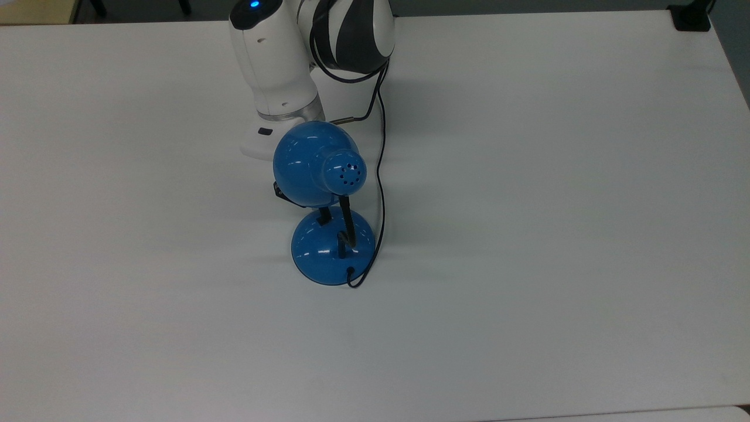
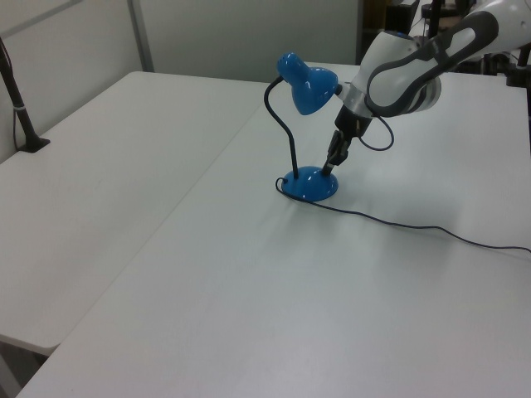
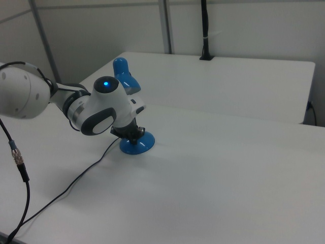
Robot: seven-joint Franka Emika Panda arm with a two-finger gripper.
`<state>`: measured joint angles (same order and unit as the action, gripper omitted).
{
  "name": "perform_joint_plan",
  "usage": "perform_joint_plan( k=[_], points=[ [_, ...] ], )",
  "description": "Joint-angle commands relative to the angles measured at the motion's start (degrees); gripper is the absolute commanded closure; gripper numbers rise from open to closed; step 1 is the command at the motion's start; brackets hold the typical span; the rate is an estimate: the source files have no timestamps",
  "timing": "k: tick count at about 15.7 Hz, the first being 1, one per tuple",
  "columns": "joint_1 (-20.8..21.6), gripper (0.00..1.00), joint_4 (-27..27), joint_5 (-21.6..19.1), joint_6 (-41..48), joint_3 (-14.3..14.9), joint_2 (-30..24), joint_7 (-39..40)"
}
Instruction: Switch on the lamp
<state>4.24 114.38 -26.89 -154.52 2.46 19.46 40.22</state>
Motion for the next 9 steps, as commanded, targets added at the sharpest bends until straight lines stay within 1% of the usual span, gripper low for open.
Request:
perform_joint_plan(
  k=[1,6,9],
  points=[
    [0.4,1.00,-1.4,-1.8,-3.2,0.4,2.5,2.3],
    [0.2,1.00,-3.2,-1.0,-3.2,0.1,4.8,2.4],
    [0.4,1.00,-5.6,-0.4,-2.5,0.0,7.2,3.0]
  ],
)
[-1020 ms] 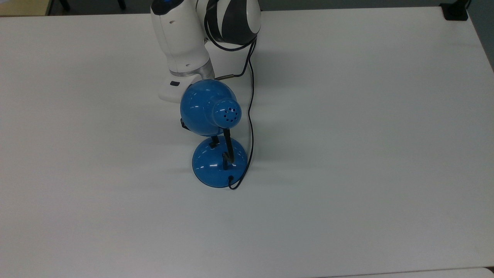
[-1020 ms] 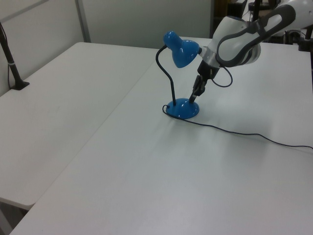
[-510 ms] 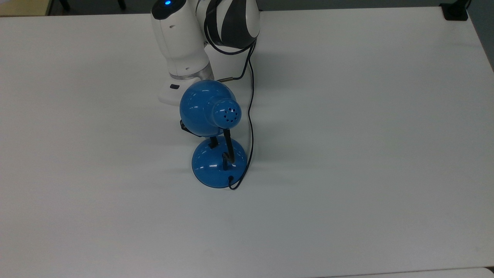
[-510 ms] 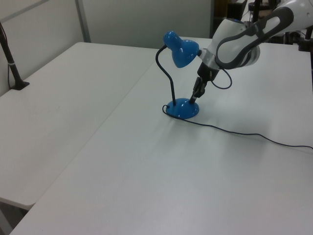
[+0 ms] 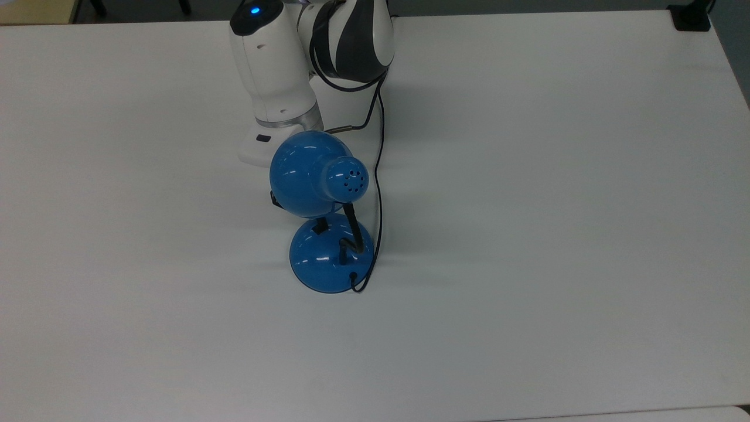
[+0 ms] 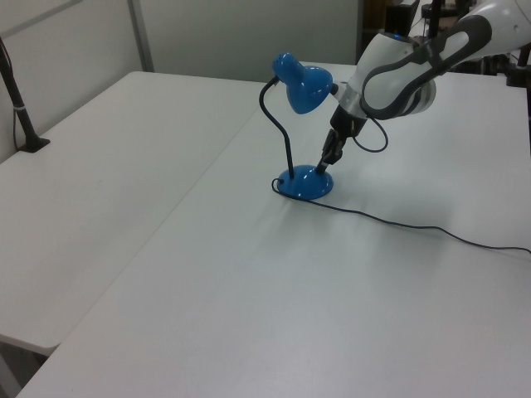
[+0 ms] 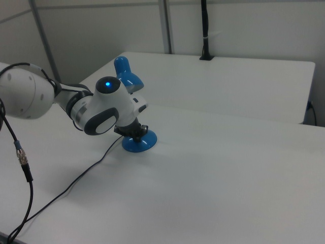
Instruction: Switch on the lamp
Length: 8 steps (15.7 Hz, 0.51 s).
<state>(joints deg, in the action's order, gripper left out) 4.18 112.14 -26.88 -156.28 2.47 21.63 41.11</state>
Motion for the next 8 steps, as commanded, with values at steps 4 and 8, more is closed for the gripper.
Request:
perform_joint_plan(
  k=[4,8],
  points=[
    [0.4,1.00,-5.8,1.7,2.9,0.0,6.6,1.9],
    [0.1,1.00,-6.0,1.4,3.1,0.0,6.1,1.6]
  ],
)
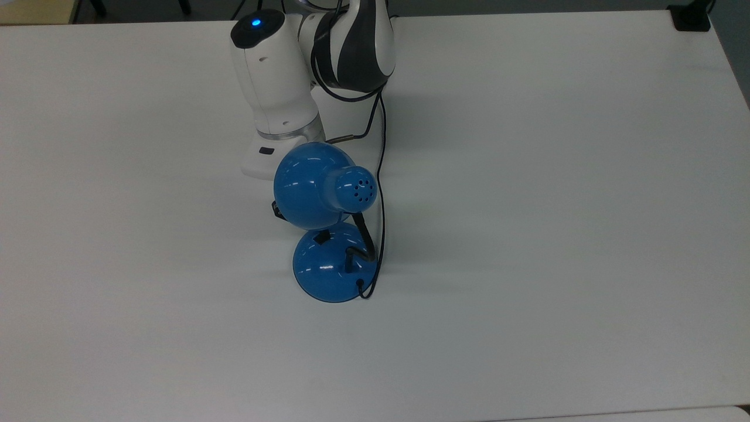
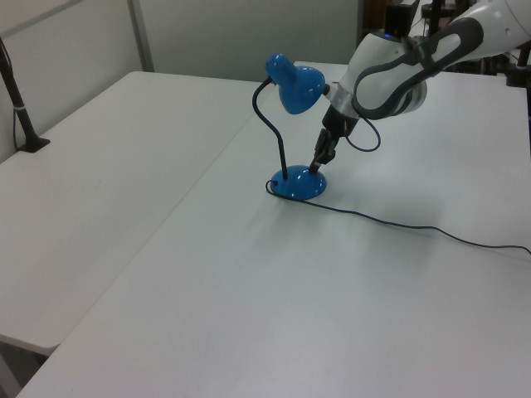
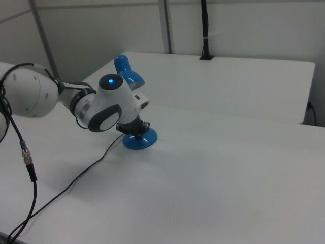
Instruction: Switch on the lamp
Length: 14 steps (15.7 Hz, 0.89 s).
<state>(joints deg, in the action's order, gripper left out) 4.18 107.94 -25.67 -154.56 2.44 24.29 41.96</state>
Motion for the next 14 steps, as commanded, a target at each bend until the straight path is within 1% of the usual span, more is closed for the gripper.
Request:
perform_joint_plan(
  k=[1,4,6,7,11,12,14],
  points=[
    [0.0,1.00,-1.2,0.1,1.5,0.0,1.9,0.7],
    [-1.7,1.00,3.2,0.0,2.9,0.0,-4.0,1.5],
    [-2.4,1.00,5.6,-0.5,3.0,-0.1,-6.5,1.7],
    [-2.8,1.00,6.0,-1.4,3.0,-0.1,-7.2,2.2],
    [-3.0,1.00,6.0,-8.5,1.8,-0.5,-7.2,7.2],
    [-3.0,1.00,5.8,-9.7,1.4,-0.6,-7.0,8.1],
    [-2.7,1.00,5.5,-10.2,0.2,-0.7,-6.4,8.3]
  ],
)
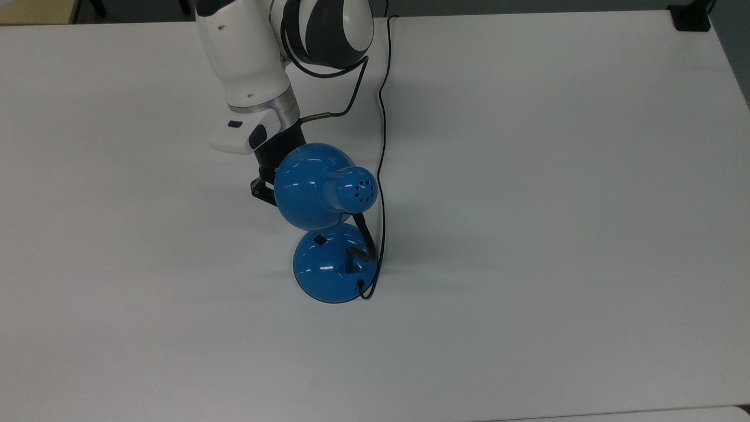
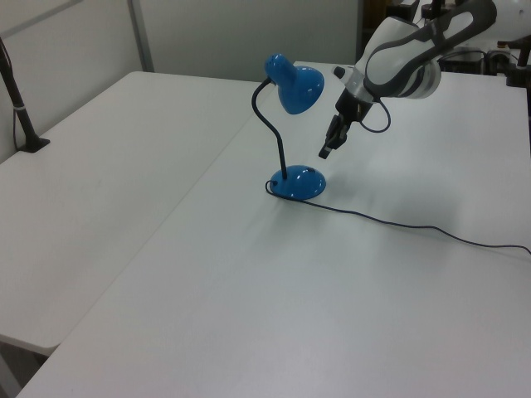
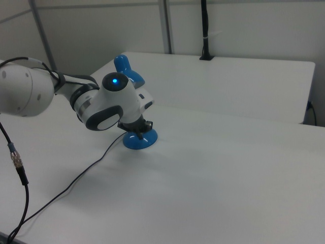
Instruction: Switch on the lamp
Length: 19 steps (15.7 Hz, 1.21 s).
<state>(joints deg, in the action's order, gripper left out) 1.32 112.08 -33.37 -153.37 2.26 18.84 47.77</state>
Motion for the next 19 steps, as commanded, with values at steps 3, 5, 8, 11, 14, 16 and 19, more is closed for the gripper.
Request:
perform_joint_plan(
  k=[3,5,8,11,14,16,19],
  points=[
    [0.4,1.00,0.3,-2.8,-2.4,-0.6,1.0,2.4],
    [0.4,1.00,-1.2,-3.9,-3.9,-1.2,2.9,2.3],
    [0.4,1.00,-2.6,-4.7,-6.4,-2.1,5.0,2.3],
    [0.5,1.00,-4.2,-4.8,-6.4,-2.1,6.1,2.1],
    [0.5,1.00,-5.6,-4.7,-6.4,-2.1,7.5,1.8],
    [0.5,1.00,-5.9,-4.7,-6.4,-2.5,7.7,1.6],
    [0.5,1.00,-5.8,-4.8,-6.4,-2.8,7.7,1.6]
  ],
)
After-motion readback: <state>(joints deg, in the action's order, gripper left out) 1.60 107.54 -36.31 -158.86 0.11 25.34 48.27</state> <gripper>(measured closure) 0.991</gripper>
